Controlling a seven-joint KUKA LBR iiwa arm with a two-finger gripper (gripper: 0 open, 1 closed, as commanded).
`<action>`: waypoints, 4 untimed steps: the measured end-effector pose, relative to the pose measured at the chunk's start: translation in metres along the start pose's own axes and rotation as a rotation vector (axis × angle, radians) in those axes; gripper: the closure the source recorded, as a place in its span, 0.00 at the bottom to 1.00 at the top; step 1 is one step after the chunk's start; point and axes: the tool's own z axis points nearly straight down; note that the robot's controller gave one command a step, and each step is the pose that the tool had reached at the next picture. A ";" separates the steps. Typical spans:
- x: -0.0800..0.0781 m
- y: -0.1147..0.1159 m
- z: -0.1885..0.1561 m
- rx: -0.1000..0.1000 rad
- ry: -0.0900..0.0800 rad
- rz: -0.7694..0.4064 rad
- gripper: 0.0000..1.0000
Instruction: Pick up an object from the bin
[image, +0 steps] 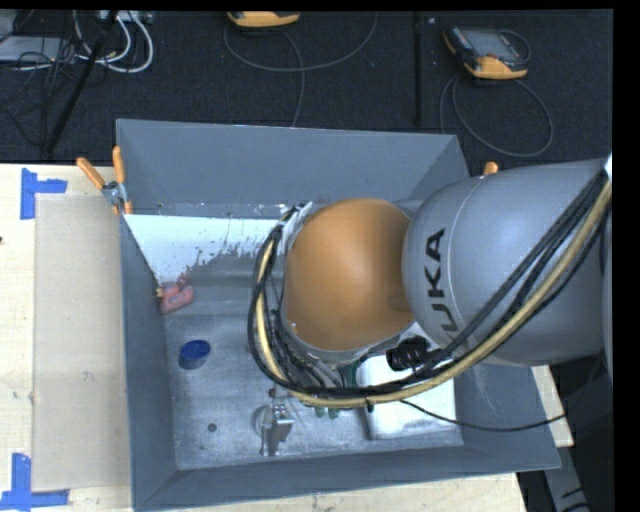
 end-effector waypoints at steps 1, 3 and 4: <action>-0.018 -0.085 0.054 0.002 0.005 -0.020 0.00; -0.001 -0.053 0.080 0.001 0.003 -0.033 0.00; -0.011 -0.040 0.136 -0.009 -0.044 -0.043 0.00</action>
Offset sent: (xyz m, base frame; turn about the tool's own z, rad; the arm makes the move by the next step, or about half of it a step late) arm 0.0176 -0.0810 -0.0509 -0.0265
